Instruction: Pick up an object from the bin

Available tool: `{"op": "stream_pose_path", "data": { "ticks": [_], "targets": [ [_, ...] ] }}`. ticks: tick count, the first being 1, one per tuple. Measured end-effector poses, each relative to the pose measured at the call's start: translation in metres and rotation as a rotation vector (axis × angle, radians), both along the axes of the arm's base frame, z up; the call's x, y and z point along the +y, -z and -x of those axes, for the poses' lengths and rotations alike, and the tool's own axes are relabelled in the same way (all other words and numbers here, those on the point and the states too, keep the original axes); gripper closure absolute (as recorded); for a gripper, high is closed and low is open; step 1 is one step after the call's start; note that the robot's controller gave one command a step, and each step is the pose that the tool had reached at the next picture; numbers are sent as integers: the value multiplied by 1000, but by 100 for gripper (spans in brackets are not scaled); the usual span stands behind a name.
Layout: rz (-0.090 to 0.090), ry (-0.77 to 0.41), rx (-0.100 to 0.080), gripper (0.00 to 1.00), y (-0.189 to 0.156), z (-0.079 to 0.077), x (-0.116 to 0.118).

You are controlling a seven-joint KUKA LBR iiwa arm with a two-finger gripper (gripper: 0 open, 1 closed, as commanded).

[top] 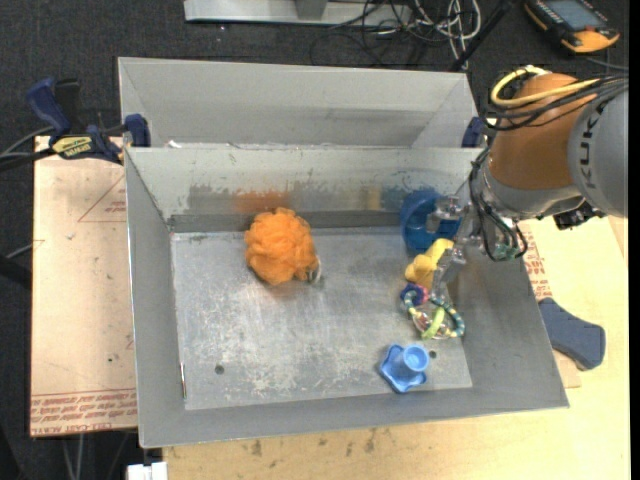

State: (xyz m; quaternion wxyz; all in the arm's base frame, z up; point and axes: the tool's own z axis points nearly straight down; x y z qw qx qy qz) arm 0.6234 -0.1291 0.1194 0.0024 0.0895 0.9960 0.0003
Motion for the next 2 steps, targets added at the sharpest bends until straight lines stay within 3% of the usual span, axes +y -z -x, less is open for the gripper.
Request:
{"op": "stream_pose_path", "data": {
  "ticks": [1,2],
  "targets": [
    [-5,-243,-2,100,44,-5,7],
    [-5,-243,-2,100,44,-5,7]
  ]
}}
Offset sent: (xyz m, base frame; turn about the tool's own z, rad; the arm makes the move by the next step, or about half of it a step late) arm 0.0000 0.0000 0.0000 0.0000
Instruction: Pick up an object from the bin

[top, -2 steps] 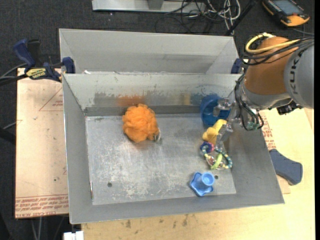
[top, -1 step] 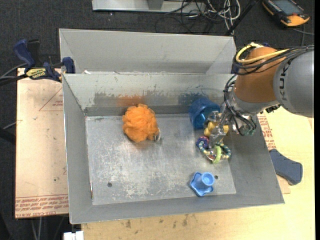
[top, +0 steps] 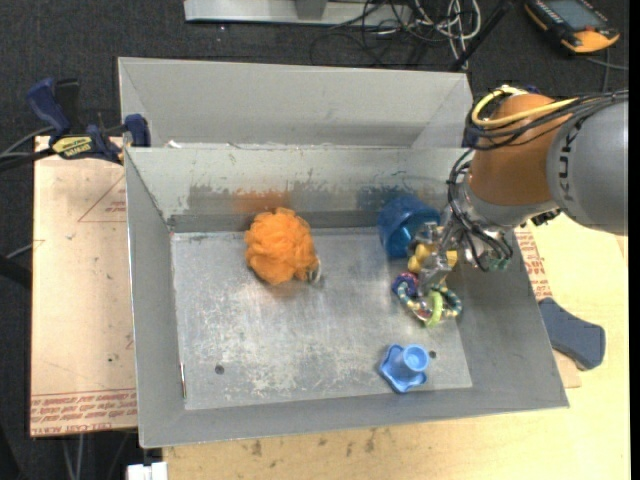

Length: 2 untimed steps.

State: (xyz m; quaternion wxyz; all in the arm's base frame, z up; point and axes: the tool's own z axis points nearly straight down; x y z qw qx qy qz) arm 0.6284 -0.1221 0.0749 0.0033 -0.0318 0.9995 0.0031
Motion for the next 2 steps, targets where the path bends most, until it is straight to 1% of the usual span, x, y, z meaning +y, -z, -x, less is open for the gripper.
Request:
{"op": "stream_pose_path", "data": {
  "ticks": [1,2],
  "targets": [
    [0,0,0,100,0,0,0],
    [4,-4,9,100,-49,2,-6]
  ]
}}
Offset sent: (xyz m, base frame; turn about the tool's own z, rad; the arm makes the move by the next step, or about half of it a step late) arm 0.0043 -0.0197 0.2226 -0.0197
